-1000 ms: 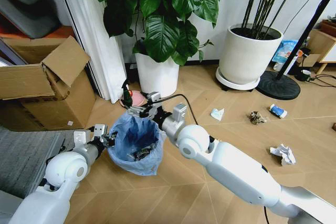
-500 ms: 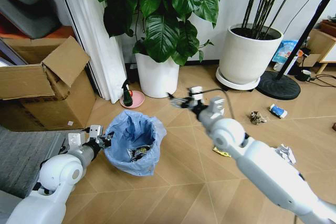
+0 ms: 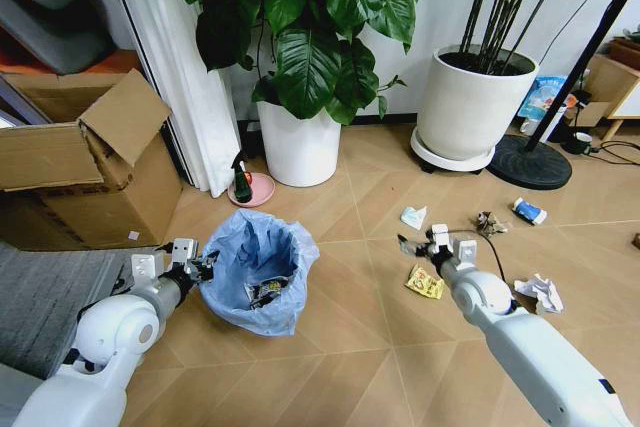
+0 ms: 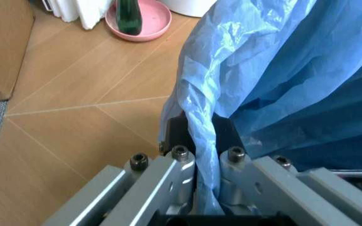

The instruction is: Pick up the trash bin and place the garbage on the floor into it.

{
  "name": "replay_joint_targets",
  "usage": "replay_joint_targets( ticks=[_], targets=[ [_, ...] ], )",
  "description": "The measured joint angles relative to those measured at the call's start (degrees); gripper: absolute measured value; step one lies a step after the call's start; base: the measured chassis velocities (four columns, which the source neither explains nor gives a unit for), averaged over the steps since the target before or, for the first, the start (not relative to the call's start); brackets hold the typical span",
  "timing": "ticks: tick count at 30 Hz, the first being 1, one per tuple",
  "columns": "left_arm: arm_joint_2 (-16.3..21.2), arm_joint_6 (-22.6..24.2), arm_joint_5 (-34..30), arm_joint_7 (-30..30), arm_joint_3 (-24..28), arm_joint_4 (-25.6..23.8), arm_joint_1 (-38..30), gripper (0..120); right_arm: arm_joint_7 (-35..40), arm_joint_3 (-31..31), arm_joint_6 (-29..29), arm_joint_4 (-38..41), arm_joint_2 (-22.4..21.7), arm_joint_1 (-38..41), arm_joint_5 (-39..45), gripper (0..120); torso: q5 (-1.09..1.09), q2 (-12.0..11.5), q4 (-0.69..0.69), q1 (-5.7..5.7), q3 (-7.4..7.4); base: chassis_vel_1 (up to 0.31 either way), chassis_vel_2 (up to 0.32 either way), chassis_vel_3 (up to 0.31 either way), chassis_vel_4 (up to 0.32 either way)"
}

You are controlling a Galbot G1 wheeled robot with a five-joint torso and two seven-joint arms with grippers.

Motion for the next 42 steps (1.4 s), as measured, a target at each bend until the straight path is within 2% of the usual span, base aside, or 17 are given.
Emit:
replay_joint_targets(
  ticks=[5,8,10,13,20,29,42],
  targets=[
    [0.01,-0.03,0.00,0.05,0.13,-0.02,-0.03,0,-2.93,1.12,1.45,-8.57,2.78,0.58,-2.09,100,-0.01,0.00,0.00,0.00,0.00,0.000,0.000,0.000,0.000],
    [-0.01,-0.04,0.00,0.08,0.17,-0.02,-0.03,0,-3.34,1.47,1.64,-10.79,3.83,0.94,-2.49,100,0.01,0.00,0.00,0.00,0.00,0.000,0.000,0.000,0.000],
    [-0.01,-0.06,0.03,0.35,0.34,-0.02,-0.04,0,-4.43,2.55,1.58,-14.37,6.22,1.50,-2.74,100,0.00,0.00,0.01,0.00,0.00,0.000,0.000,0.000,0.000],
    [0.00,-0.10,0.15,0.55,0.45,-0.01,-0.04,0,-4.71,2.92,1.35,-15.32,7.05,1.63,-2.94,100,-0.01,0.00,0.01,0.00,0.00,0.000,0.000,0.000,0.000],
    [0.04,-0.26,0.30,1.03,0.71,-0.16,-0.08,0,-4.66,5.84,1.35,-23.23,12.79,4.43,-5.69,100,-0.01,0.00,0.01,0.00,0.00,0.000,0.000,0.000,0.000],
    [0.14,-0.64,0.36,1.17,0.71,-0.26,0.07,0,-4.08,7.90,1.78,-29.42,15.64,7.28,-8.69,100,-0.01,0.00,0.01,0.00,0.00,0.000,0.000,0.000,0.000],
    [0.31,-1.04,0.62,1.32,0.95,-0.33,-0.05,0,-2.54,10.37,1.31,-33.80,17.45,9.39,-9.44,100,-0.01,0.00,0.01,0.00,0.00,0.000,0.000,0.000,0.000]
  ],
)
